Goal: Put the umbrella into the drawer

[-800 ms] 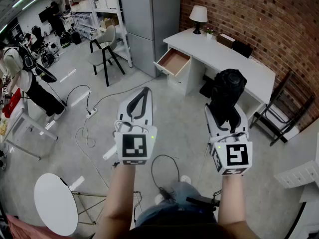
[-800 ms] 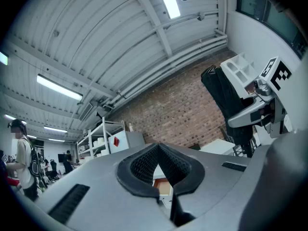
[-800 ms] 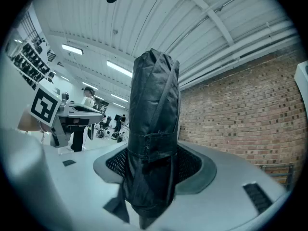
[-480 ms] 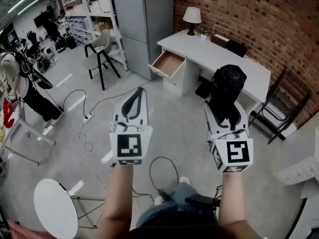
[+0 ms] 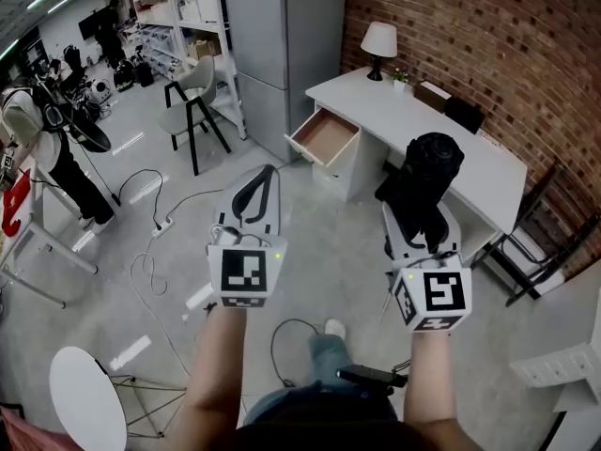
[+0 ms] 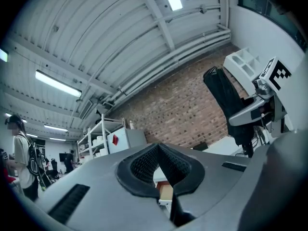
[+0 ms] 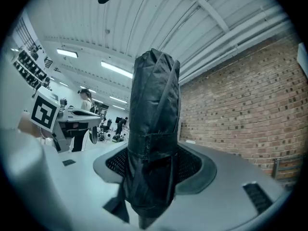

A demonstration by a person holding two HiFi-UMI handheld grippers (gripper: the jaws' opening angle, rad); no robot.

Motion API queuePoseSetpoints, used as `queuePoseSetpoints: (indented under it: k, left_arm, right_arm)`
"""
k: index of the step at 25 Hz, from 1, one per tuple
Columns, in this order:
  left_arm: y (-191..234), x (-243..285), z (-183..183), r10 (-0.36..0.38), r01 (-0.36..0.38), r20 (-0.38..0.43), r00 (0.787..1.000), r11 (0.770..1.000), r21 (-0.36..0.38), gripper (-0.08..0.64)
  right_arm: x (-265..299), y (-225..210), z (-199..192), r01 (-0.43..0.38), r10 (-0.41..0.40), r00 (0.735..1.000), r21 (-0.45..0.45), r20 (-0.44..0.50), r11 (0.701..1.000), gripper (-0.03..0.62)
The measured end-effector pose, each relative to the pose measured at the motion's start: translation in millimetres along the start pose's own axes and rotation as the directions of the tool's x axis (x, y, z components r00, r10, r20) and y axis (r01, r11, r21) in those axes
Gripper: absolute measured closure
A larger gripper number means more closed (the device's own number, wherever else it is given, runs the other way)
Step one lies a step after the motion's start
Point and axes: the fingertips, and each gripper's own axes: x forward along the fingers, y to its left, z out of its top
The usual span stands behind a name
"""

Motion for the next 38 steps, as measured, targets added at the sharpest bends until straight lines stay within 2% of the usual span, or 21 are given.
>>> queuePoseSetpoints:
  k: [7, 16, 26, 38]
  left_arm:
    - [10, 135, -17, 0.075, -0.075, -0.025, 0.997, 0.996, -0.037, 0.558]
    - [25, 241, -55, 0.087, -0.088, -0.052, 0.995, 0.996, -0.018, 0.558]
    - [66, 354, -125, 0.052, -0.055, -0.067, 0.996, 0.998, -0.040, 0.558]
    - [173, 543, -249, -0.077, 0.068, -0.110, 0.991, 0.994, -0.086, 0.558]
  right_arm:
    - [128, -78, -13, -0.069, 0.069, 0.998, 0.042, -0.004, 0.997, 0.345]
    - [226, -130, -49, -0.056, 0.058, 0.998, 0.065, -0.022, 0.996, 0.344]
    - [343, -146, -103, -0.033, 0.040, 0.994, 0.075, -0.098, 0.997, 0.344]
    - [581, -109, -169, 0.005, 0.017, 0.974, 0.093, -0.226, 0.996, 0.344]
